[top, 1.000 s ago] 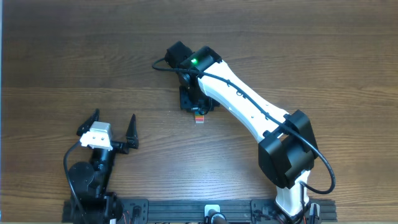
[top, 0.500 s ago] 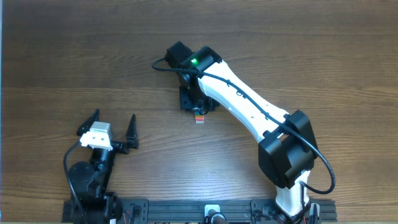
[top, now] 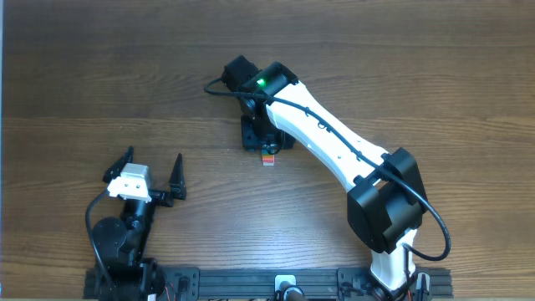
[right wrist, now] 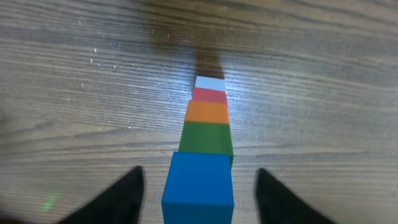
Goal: Stack Cubes
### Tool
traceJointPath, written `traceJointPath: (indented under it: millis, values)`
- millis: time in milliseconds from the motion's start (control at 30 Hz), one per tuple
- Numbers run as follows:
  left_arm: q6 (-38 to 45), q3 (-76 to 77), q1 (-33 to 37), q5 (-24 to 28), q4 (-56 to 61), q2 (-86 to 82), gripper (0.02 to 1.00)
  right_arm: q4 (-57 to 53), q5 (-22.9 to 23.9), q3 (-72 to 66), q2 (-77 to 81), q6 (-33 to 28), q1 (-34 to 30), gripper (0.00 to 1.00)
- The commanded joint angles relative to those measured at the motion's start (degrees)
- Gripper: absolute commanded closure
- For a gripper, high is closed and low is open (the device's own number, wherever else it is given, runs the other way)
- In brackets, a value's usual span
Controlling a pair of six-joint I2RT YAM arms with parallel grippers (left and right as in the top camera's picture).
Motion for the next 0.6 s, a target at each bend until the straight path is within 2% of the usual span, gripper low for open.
traceJointPath:
  millis: [33,100,200,367,600]
  values:
    - [0.8,-0.2,-0.2,-0.2,-0.3,-0.4,0.018,0.3,-0.2,-0.5,0.7,-0.4,0.2,0.237]
    - [0.8,-0.2,-0.2,-0.2,-0.2,-0.4,0.018,0.6,-0.2,-0.5,0.7,-0.4,0.2,0.007]
    - [0.8,-0.2,-0.2,-0.2,-0.3,-0.4,0.018,1.2,0.4,-0.3,0.7,-0.8,-0.1,0.007]
    - [0.8,-0.2,-0.2,-0.2,-0.2,-0.4,0.018,1.3,4.5,4.3,-0.5,-6.6,-1.6,0.007]
    - [0.8,-0.2,-0.2,-0.2,-0.2,-0.4,0.018,-3.8,8.9,23.9,-4.2,-13.4,-3.0,0.009]
